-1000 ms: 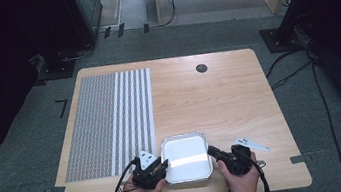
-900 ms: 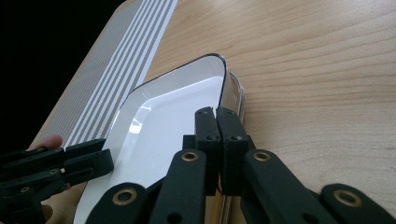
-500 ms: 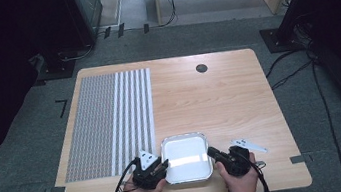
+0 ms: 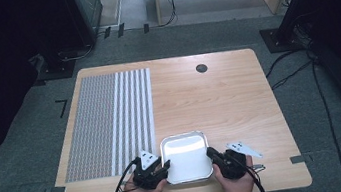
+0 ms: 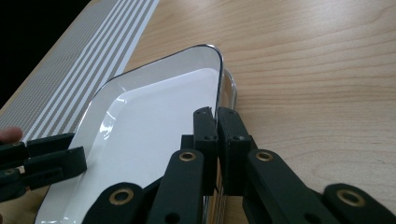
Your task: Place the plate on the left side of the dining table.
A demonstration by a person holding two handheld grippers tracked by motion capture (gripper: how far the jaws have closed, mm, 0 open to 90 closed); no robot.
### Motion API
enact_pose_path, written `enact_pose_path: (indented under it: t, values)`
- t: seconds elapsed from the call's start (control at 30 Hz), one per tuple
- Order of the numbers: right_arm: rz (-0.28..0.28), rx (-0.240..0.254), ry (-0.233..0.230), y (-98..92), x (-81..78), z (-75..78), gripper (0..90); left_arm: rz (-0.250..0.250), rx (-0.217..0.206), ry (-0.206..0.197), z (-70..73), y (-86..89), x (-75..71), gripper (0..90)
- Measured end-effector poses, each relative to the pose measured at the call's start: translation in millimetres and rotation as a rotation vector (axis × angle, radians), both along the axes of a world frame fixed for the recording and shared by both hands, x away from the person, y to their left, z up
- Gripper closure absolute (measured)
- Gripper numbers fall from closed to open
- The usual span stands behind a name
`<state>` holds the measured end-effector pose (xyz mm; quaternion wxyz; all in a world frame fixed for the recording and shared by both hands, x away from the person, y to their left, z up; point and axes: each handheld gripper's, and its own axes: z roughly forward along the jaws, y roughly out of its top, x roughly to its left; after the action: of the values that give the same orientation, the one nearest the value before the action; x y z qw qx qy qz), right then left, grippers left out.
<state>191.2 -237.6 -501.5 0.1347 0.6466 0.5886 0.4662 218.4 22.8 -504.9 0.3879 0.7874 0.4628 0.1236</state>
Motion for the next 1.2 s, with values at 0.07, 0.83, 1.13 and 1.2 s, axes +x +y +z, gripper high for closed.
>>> enact_pose_path:
  t: [0.07, 0.83, 1.13, 1.2]
  values:
    - [-0.009, 0.006, 0.0, -1.0, -0.7, 1.1, 88.5, 0.0, -0.002, 0.004, -0.1, 0.1, 0.2, 55.6]
    - [-0.062, 0.048, -0.007, -14.4, -6.4, 7.2, 89.9, -0.011, -0.013, -0.021, 2.5, 0.6, -1.7, 47.9]
    - [-0.08, 0.042, -0.025, -18.3, -8.6, 9.1, 89.9, -0.001, -0.026, -0.048, 8.6, 0.9, -4.9, 47.9]
    - [-0.082, 0.04, -0.026, -18.6, -8.8, 9.2, 89.8, 0.002, -0.032, -0.054, 10.5, 0.2, -6.4, 48.7]
